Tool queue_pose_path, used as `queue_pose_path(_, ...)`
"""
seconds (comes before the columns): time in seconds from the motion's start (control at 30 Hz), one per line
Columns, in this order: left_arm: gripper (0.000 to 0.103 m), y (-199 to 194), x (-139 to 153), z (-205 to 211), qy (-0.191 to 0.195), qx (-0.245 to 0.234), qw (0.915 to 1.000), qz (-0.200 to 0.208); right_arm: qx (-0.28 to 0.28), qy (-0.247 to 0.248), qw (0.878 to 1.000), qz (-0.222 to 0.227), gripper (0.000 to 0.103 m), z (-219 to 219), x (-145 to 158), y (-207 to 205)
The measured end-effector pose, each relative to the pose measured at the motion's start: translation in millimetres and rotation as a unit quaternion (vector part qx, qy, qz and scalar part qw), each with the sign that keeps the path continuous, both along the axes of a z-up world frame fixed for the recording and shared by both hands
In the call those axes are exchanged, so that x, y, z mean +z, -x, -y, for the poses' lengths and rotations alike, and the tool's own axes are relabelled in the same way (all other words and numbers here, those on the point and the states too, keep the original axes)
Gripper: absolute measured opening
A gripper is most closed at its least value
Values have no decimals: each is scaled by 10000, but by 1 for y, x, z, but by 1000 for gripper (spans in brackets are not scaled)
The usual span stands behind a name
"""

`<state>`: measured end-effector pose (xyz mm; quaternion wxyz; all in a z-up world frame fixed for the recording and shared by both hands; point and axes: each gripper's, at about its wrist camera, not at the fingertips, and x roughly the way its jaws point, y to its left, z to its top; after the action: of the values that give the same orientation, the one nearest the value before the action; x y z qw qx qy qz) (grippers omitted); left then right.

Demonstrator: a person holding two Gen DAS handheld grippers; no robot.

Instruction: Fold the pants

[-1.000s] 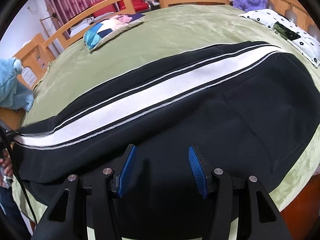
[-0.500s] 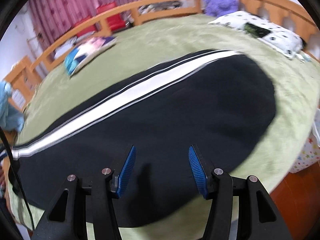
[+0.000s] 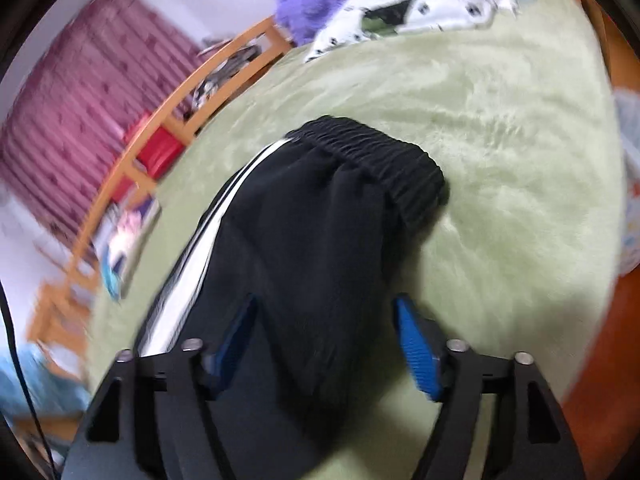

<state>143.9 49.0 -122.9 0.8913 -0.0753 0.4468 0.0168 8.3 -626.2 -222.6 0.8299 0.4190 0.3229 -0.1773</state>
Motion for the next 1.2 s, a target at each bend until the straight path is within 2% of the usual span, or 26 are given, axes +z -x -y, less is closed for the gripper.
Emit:
queue_pose_path(0.03, 77, 2, 1, 3, 21, -14, 10000, -22, -43, -368, 9993, 85, 76, 12, -11, -9)
queue_pose_path(0.1, 77, 5, 1, 5, 44, -9, 10000, -89, -75, -780, 9967, 216, 78, 24, -25, -21)
queue_pose_path(0.13, 77, 5, 0, 4, 103, -12, 9998, -154, -133, -895, 9955, 289, 79, 30, -28, -29)
queue_pose_path(0.2, 77, 7, 1, 2, 207, -4, 9996, -195, -197, -846, 9954, 392, 73, 37, -23, -43)
queue_pose_path(0.23, 77, 7, 1, 1, 222, 27, 9996, -193, -261, -862, 9952, 373, 67, 40, -21, -48)
queue_pose_path(0.27, 77, 8, 2, 0, 210, 86, 9996, -178, -352, -882, 9948, 368, 43, 42, -18, -54)
queue_pose_path(0.3, 77, 9, 3, 0, 199, 145, 9996, -161, -306, -873, 9949, 412, 31, 46, -13, -60)
queue_pose_path(0.37, 77, 13, 5, -2, 231, 172, 9995, -161, 171, -648, 9958, 617, 27, 48, 20, -68)
queue_pose_path(0.47, 77, 23, 10, -4, 230, 183, 9996, -59, 558, 233, 9907, 1222, 26, 52, 81, -60)
queue_pose_path(0.53, 77, 29, 11, -5, 276, 152, 9995, 2, 427, 594, 9892, 1271, 30, 64, 92, -54)
queue_pose_path(0.6, 77, 35, 7, -7, 356, 125, 9993, -13, 273, 778, 9936, 774, 54, 73, 75, -61)
queue_pose_path(0.67, 77, 40, 4, -9, 348, 88, 9993, -72, 431, 738, 9960, -257, 55, 76, 42, -76)
queue_pose_path(0.7, 77, 43, 3, -10, 282, 90, 9995, -72, 511, 680, 9944, -631, 55, 74, 25, -78)
queue_pose_path(0.77, 77, 51, 2, -16, 139, 144, 9998, -40, 455, 765, 9914, -956, 55, 65, 8, -69)
queue_pose_path(0.93, 77, 73, -3, -49, 250, 375, 9990, -61, 399, 932, 9907, -904, 59, 39, 14, -23)
queue_pose_path(1.1, 76, 100, -19, -86, 706, 363, 9967, -141, 644, 1372, 9851, -808, 59, -12, 44, 5)
queue_pose_path(1.2, 75, 111, -28, -99, 1084, 317, 9936, 12, 893, 1645, 9801, -658, 59, -51, 63, 19)
